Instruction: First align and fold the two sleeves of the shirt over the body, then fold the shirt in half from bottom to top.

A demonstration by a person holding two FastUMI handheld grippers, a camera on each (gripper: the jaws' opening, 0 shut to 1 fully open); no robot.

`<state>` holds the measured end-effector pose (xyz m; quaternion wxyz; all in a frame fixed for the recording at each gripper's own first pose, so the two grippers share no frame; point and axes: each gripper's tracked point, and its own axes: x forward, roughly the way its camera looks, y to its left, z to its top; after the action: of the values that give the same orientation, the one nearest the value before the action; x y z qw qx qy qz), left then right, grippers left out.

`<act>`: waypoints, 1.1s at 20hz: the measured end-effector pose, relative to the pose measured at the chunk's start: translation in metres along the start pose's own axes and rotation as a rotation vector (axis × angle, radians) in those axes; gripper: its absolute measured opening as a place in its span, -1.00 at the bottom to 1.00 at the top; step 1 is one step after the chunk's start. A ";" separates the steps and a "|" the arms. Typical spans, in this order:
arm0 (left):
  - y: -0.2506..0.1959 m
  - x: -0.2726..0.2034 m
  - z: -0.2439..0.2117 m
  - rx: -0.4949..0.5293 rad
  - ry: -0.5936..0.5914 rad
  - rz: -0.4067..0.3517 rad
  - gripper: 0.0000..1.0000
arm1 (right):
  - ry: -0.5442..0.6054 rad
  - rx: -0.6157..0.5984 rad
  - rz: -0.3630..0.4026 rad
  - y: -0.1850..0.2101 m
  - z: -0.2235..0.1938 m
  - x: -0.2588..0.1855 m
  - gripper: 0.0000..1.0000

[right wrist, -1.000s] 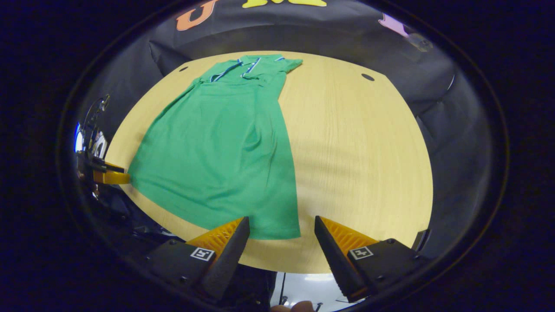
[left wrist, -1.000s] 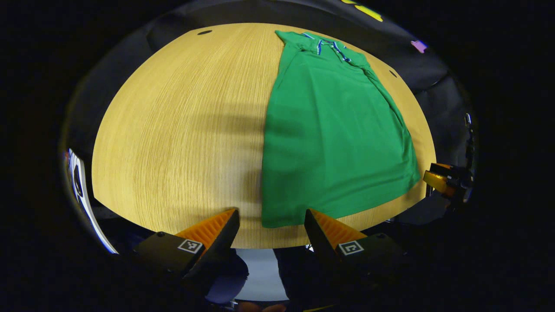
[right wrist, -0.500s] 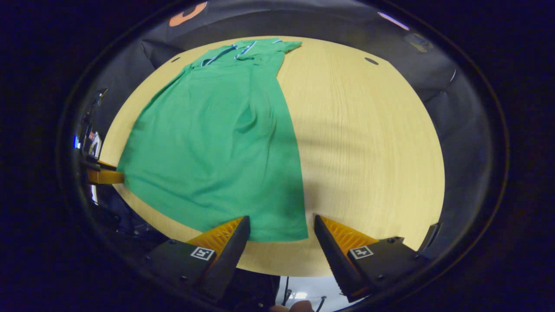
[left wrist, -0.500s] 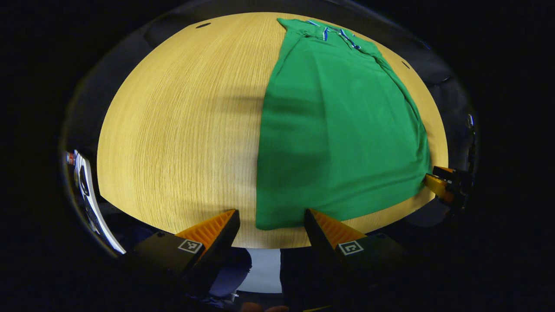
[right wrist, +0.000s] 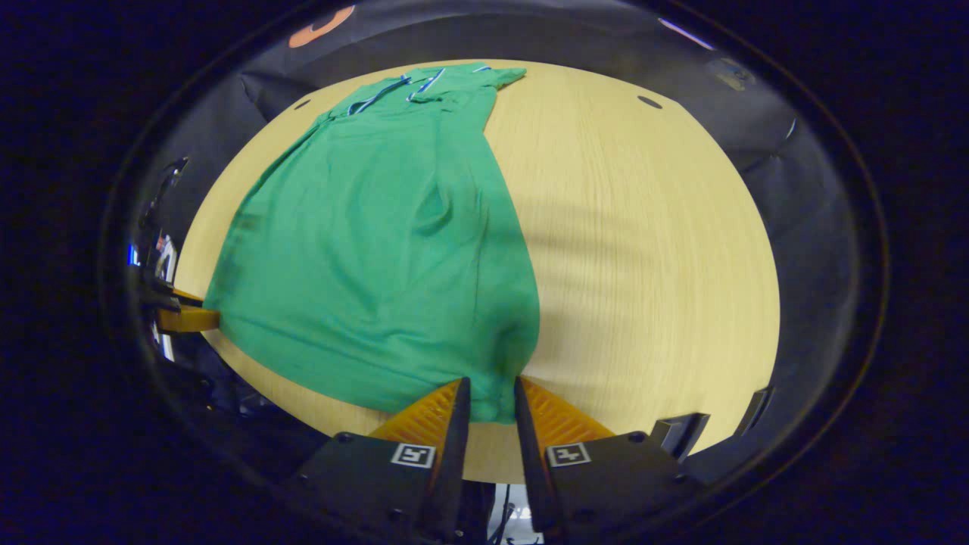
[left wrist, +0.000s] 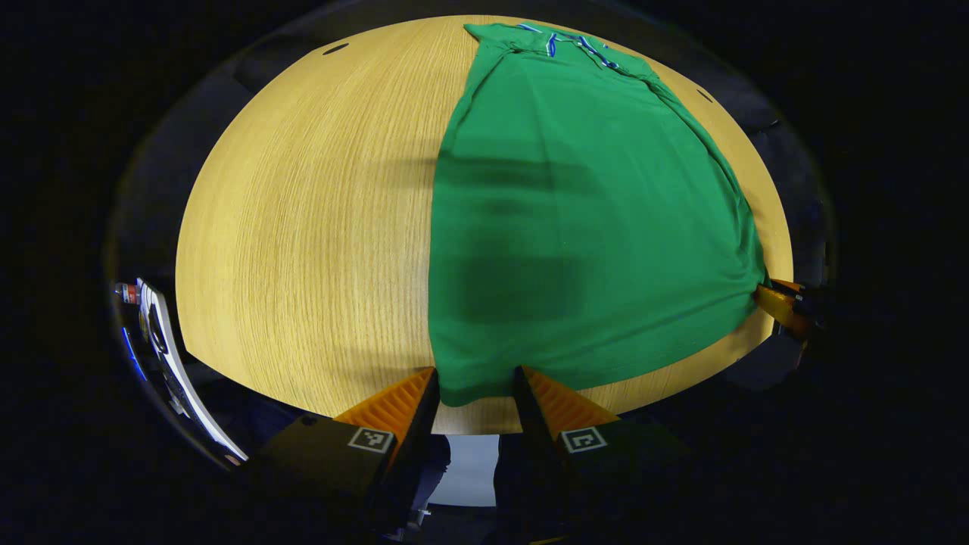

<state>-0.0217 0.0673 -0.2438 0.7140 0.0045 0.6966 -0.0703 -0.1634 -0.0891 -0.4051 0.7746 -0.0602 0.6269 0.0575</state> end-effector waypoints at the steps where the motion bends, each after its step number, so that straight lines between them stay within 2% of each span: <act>1: 0.000 0.000 0.002 -0.005 -0.002 -0.005 0.23 | 0.002 -0.011 0.001 0.001 0.000 0.001 -0.25; 2: -0.002 -0.001 0.003 -0.021 -0.013 -0.022 0.00 | -0.011 0.006 0.026 0.007 0.004 0.000 -0.37; 3: -0.005 -0.002 0.004 -0.053 -0.027 -0.050 -0.19 | -0.011 0.023 0.024 0.006 0.005 -0.001 -0.63; 4: -0.008 0.000 0.005 -0.067 -0.035 -0.073 -0.72 | -0.008 0.010 0.022 0.006 0.003 0.001 -0.89; 6: -0.009 -0.001 0.005 -0.084 -0.042 -0.109 -0.89 | -0.012 -0.005 0.023 0.007 0.004 0.001 -0.90; 8: -0.016 -0.006 0.001 -0.105 -0.037 -0.165 -0.92 | 0.004 -0.008 0.034 0.008 0.002 -0.002 -0.90; 11: -0.019 -0.024 0.006 -0.094 -0.071 -0.191 -0.93 | -0.017 0.011 0.064 0.009 0.012 -0.017 -0.91; 12: -0.021 -0.031 0.011 -0.091 -0.088 -0.202 -0.93 | -0.019 0.020 0.076 0.008 0.013 -0.022 -0.99; 13: -0.023 -0.038 0.016 -0.084 -0.114 -0.211 -0.93 | -0.019 0.032 0.088 0.008 0.017 -0.027 -0.91; 15: -0.022 -0.045 0.026 -0.058 -0.148 -0.208 -0.93 | -0.017 0.057 0.111 0.006 0.023 -0.036 -0.91; 16: -0.021 -0.049 0.032 -0.048 -0.165 -0.209 -0.93 | -0.021 0.070 0.120 0.003 0.026 -0.041 -0.82; 17: -0.022 -0.055 0.040 -0.040 -0.187 -0.216 -0.93 | -0.027 0.083 0.132 0.003 0.032 -0.047 -0.82; 18: -0.021 -0.059 0.045 -0.034 -0.207 -0.217 -0.93 | -0.036 0.095 0.141 0.001 0.037 -0.052 -0.91; 22: -0.022 -0.081 0.077 0.019 -0.279 -0.224 -0.93 | -0.092 0.119 0.158 -0.002 0.069 -0.071 -0.91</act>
<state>0.0508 0.0449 -0.1586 0.7915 -0.0759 0.5861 -0.1559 -0.1112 -0.0802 -0.3214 0.7978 0.0385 0.5958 0.0839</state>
